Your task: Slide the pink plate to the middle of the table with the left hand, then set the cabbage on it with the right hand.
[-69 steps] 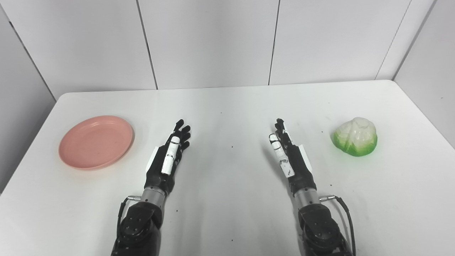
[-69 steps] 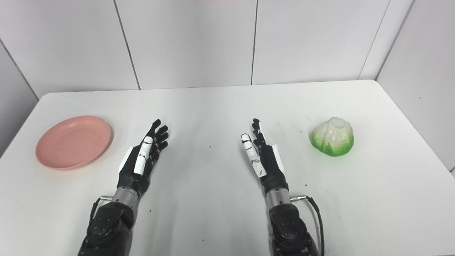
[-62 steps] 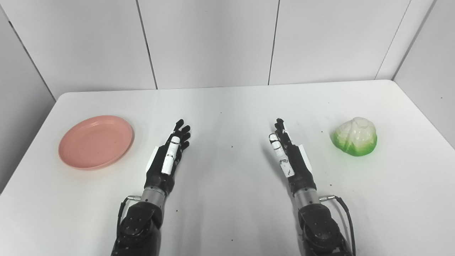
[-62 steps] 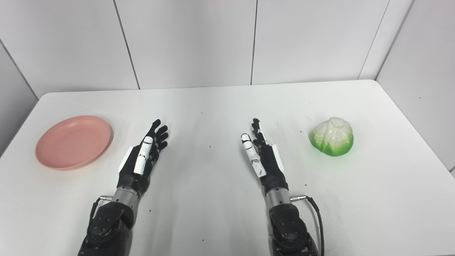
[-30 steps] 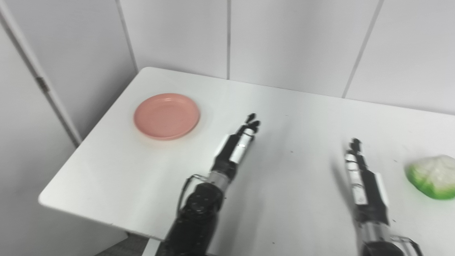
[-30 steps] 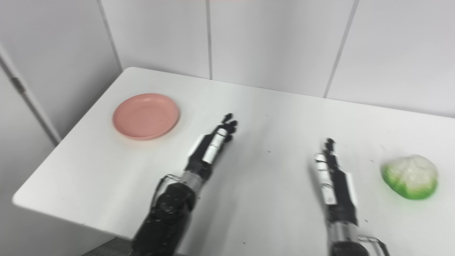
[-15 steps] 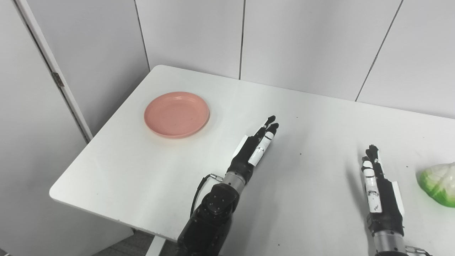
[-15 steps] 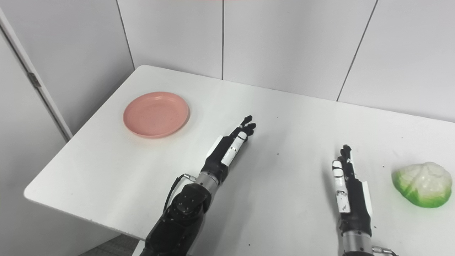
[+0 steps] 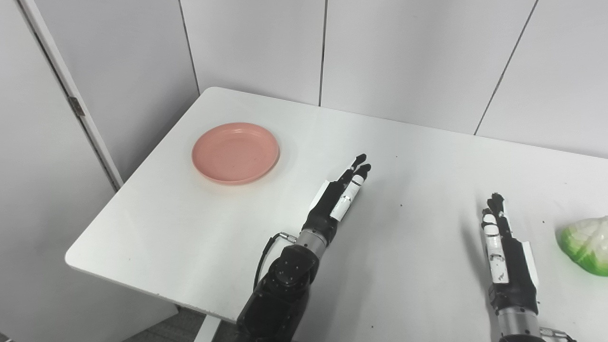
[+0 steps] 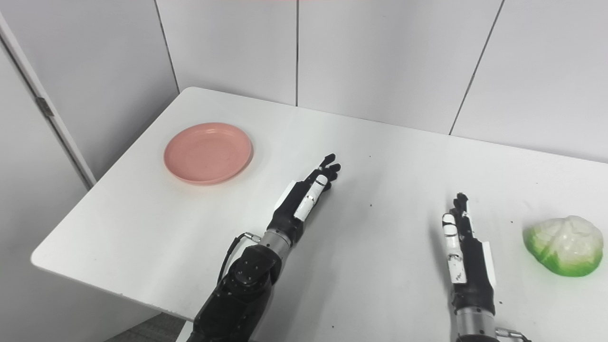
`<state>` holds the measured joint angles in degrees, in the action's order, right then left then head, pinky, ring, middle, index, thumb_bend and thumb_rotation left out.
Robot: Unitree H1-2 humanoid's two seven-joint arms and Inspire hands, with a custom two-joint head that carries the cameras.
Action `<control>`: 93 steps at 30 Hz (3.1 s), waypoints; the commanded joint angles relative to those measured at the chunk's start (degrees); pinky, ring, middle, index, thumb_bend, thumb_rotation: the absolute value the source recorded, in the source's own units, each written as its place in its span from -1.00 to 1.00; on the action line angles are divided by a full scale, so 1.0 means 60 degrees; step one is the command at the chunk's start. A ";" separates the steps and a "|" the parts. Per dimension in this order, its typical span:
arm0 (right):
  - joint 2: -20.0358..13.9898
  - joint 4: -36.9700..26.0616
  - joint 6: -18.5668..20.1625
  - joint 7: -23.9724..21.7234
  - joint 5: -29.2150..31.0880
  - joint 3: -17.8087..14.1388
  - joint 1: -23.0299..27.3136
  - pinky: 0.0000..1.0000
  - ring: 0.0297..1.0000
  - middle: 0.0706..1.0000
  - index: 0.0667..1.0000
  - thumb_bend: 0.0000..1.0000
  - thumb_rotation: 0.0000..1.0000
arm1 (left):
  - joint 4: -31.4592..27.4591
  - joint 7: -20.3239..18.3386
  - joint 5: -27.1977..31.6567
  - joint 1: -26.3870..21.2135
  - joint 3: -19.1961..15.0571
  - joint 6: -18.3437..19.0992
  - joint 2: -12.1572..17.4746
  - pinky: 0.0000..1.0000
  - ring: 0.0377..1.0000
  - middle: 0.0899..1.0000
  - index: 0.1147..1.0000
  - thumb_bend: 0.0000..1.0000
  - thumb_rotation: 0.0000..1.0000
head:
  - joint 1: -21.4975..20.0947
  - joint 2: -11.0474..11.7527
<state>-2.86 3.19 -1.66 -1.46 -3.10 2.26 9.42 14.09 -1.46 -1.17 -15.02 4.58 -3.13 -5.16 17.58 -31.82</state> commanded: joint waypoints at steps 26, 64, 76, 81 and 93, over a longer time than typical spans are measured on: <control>-0.0159 -0.0155 -0.0125 -0.0097 0.0030 0.0021 0.0149 0.92 0.97 1.00 1.00 -0.70 1.00 | -0.5440 -0.0093 0.1008 0.0194 -0.0071 0.1140 -0.0209 0.94 0.86 0.85 0.82 -0.09 1.00 | 0.0174 -0.0083; -0.0257 -0.0110 -0.0274 -0.0317 0.0351 -0.0084 0.0175 0.92 0.96 1.00 1.00 -0.75 1.00 | -0.5580 0.1485 0.3118 -0.0865 -0.3983 0.0987 0.1217 0.90 0.89 0.88 0.87 -0.12 1.00 | 0.0413 -0.0171; -0.0248 -0.0110 -0.0269 -0.0371 0.0490 -0.0104 0.0170 0.93 0.97 1.00 1.00 -0.75 1.00 | -0.4758 0.1889 0.3276 -0.1002 -0.4773 0.0486 0.1559 0.92 0.90 0.90 0.90 -0.14 1.00 | 0.0452 -0.0168; -0.0238 -0.0186 -0.0130 -0.0356 0.0451 -0.0080 0.0148 0.96 0.98 1.00 1.00 -0.72 1.00 | -0.4207 0.2018 0.3530 -0.1052 -0.4976 0.0294 0.1716 0.92 0.89 0.89 0.88 -0.14 1.00 | 0.0454 -0.0156; -0.0232 -0.0195 -0.0059 -0.0362 0.0449 -0.0068 0.0147 1.00 0.98 1.00 1.00 -0.73 1.00 | -0.2889 0.2090 0.3735 -0.1098 -0.5308 -0.0213 0.2141 0.95 0.92 0.92 0.92 -0.14 1.00 | 0.0472 -0.0129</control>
<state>-4.27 3.11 -1.66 -3.47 -0.47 1.94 9.43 -2.68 11.10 21.18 -18.97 -27.18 -1.85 6.26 20.39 -32.61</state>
